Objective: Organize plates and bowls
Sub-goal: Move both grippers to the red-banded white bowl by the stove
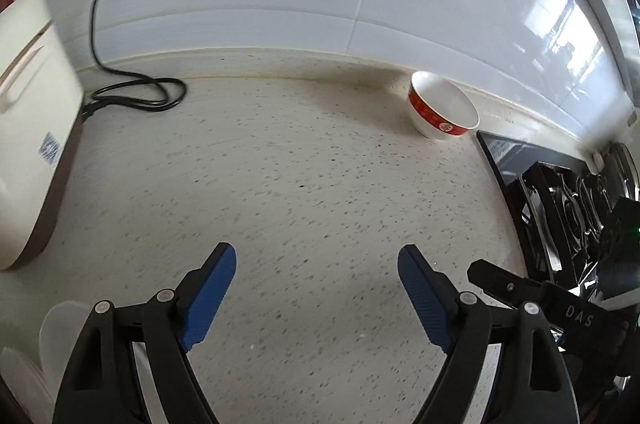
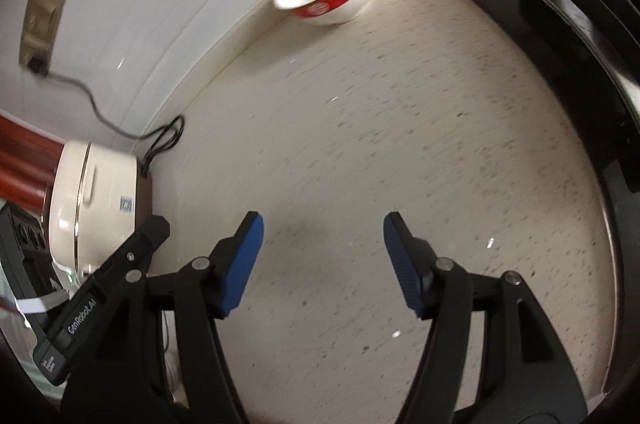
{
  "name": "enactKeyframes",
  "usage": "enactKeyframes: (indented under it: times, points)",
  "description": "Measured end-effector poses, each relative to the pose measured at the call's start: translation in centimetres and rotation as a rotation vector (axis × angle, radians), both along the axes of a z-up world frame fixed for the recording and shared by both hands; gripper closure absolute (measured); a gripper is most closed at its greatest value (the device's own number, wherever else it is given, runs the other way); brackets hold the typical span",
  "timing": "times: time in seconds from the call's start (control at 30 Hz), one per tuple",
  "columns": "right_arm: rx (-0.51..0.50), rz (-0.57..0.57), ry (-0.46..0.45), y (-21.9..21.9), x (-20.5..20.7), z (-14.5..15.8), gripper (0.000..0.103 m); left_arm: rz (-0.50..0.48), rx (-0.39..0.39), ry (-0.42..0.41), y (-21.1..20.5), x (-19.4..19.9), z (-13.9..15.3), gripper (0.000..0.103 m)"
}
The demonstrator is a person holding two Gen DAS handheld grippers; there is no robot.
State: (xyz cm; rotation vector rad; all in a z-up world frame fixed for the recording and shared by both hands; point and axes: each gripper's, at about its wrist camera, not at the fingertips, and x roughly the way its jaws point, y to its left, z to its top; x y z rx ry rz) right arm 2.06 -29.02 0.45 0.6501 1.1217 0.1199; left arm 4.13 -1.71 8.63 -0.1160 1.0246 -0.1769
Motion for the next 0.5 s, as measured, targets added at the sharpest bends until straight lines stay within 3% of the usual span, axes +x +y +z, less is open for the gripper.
enactKeyframes:
  times: [0.5]
  points:
    - [0.028,-0.106,-0.004,-4.9,5.4,-0.2,0.036,-0.053,0.015,0.041,-5.0,7.1,-0.9,0.019]
